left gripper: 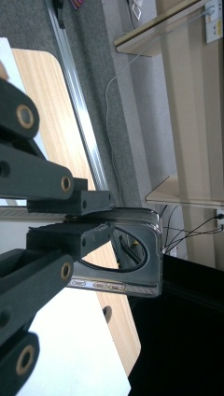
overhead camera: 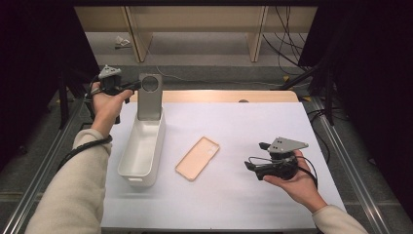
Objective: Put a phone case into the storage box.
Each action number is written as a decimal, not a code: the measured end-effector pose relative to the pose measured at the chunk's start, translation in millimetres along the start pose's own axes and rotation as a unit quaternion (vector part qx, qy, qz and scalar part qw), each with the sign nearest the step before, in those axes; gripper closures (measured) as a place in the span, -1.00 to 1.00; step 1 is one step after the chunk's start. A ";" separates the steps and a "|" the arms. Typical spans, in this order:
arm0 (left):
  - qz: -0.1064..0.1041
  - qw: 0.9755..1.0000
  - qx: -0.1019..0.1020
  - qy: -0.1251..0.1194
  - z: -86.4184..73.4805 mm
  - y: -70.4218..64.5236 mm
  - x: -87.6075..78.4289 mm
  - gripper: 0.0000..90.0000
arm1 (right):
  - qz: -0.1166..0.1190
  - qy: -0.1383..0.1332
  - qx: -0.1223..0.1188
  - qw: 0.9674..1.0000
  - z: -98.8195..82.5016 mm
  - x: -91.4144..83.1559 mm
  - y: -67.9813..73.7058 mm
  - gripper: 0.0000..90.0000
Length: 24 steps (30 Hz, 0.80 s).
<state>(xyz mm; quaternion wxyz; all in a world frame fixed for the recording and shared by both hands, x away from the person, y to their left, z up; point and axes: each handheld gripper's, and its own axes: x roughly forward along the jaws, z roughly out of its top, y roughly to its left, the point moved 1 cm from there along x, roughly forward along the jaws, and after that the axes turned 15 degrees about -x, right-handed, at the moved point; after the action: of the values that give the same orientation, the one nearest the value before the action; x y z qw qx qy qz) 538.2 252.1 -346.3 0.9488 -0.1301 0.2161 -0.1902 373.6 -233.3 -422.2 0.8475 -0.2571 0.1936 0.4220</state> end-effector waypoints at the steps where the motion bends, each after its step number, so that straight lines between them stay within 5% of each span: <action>1: 0.000 1.000 -0.001 0.000 -0.5 0.6 0.7 0.85 | -0.001 0.000 0.000 1.000 0.0 -0.1 -0.2 -0.64; 24: 0.012 1.000 -0.023 0.008 -23.3 17.8 15.8 0.85 | 0.002 0.000 -0.001 1.000 -0.3 0.2 0.1 -0.64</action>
<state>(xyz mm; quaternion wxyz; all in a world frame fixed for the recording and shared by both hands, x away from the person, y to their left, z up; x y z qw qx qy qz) 546.1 257.6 -378.2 0.9460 -0.1472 0.2300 -0.1745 373.6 -233.3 -422.6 0.8465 -0.2579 0.1940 0.4235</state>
